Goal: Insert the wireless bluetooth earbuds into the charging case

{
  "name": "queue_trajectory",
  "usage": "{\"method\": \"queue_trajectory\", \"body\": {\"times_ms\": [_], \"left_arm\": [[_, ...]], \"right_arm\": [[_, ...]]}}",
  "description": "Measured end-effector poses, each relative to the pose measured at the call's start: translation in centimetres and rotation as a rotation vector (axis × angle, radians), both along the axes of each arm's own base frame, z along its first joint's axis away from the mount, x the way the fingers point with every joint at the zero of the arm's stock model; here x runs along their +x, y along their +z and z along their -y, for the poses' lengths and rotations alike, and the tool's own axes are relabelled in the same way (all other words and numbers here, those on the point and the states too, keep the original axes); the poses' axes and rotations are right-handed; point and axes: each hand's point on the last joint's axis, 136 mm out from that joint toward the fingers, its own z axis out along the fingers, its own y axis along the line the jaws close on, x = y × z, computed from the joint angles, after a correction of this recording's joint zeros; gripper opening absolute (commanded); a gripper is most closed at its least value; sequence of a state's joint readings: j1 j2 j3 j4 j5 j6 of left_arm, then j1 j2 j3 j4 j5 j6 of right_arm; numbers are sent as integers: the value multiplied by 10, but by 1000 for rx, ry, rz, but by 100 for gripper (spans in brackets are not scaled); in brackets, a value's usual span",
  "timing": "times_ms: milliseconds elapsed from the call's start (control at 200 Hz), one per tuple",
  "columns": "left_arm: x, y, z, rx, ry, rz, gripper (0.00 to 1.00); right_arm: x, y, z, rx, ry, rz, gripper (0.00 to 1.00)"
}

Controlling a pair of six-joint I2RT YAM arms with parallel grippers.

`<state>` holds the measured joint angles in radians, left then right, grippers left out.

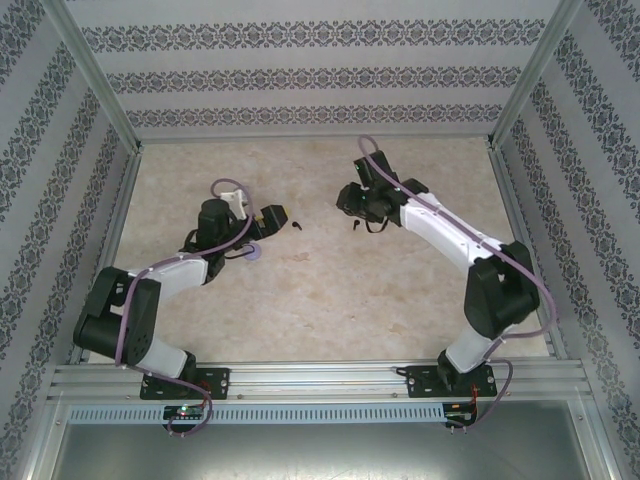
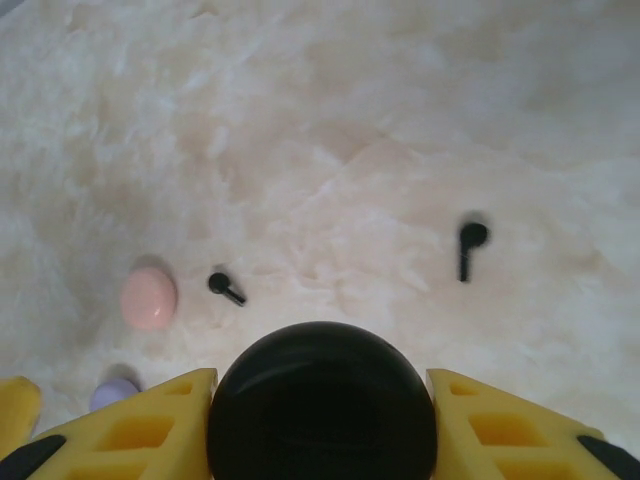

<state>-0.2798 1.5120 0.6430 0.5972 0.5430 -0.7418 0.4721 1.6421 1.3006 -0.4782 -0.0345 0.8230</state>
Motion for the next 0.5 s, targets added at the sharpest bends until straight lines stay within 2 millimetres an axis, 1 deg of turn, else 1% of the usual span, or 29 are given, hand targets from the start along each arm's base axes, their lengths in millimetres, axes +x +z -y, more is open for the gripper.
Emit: {"method": "queue_trajectory", "body": {"times_ms": [75, 175, 260, 360, 420, 500], "left_arm": [[-3, -4, 22, -5, -50, 27, 99], [-10, -12, 51, -11, -112, 55, 98], [-16, -21, 71, -15, -157, 67, 97], [-21, -29, 93, -21, -203, 78, 96], [-20, -29, 105, -30, -223, 92, 95], [-17, -24, 118, -48, -244, 123, 93]], "right_arm": [[-9, -6, 15, 42, -110, -16, 30], [-23, -12, 28, 102, -237, -36, 30], [-30, -13, 37, 154, -342, -44, 30], [-31, -14, 42, 212, -436, -46, 30], [-31, -14, 42, 239, -474, -52, 30], [-29, -14, 41, 276, -503, -56, 30]]}}
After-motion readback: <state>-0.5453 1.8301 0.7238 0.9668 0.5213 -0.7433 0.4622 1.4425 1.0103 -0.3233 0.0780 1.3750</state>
